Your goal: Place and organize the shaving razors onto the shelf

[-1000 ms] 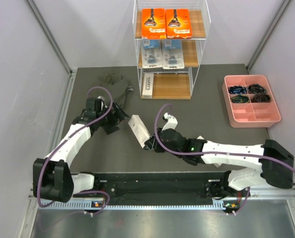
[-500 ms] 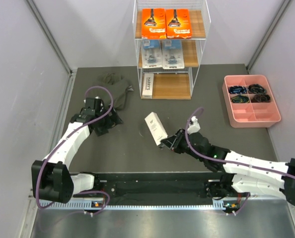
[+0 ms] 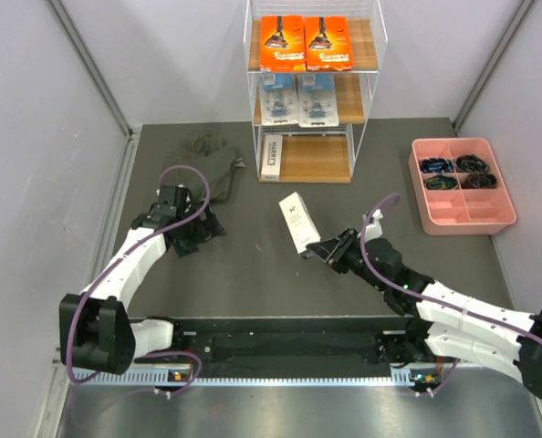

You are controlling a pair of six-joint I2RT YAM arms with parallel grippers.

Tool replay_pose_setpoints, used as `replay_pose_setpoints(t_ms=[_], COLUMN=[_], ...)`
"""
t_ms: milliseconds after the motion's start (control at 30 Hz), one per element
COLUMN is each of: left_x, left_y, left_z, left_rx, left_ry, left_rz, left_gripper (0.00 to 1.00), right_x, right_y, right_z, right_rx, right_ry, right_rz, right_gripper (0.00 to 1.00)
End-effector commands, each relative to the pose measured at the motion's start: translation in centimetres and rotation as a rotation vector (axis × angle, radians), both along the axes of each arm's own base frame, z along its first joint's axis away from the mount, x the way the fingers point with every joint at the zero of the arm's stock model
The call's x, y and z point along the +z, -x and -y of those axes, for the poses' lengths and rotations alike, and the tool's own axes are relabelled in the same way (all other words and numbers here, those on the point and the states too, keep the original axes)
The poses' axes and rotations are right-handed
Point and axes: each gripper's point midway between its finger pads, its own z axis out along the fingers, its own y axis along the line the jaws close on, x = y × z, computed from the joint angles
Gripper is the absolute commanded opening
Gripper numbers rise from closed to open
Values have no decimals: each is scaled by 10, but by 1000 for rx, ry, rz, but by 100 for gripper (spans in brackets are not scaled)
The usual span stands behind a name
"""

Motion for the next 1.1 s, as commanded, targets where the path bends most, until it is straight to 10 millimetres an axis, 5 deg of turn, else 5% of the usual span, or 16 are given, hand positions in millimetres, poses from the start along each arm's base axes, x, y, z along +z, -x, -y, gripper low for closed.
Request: replay_pose_setpoints(t_ms=[0,267,767,1067], left_x=[-4,-9,-15,-12], left_y=[1,2,5,4], left_z=[-2,-2,0,-1], left_rx=[-13,-24,-46,-59], left_ry=[-11,-18,-9,-22], left_rz=[5,-8,-28,-25], left_gripper=[99,99,99,99], right_x=[31,27,46,35], right_y=[-22,-75,-176,-235], right_z=[-1,12,-7,-8], right_rx=[-1,-41,-96,-143], right_ry=[-132,-165,-248,-291], right_rz=[66,55,72,42], right_gripper=[5,5,4,4])
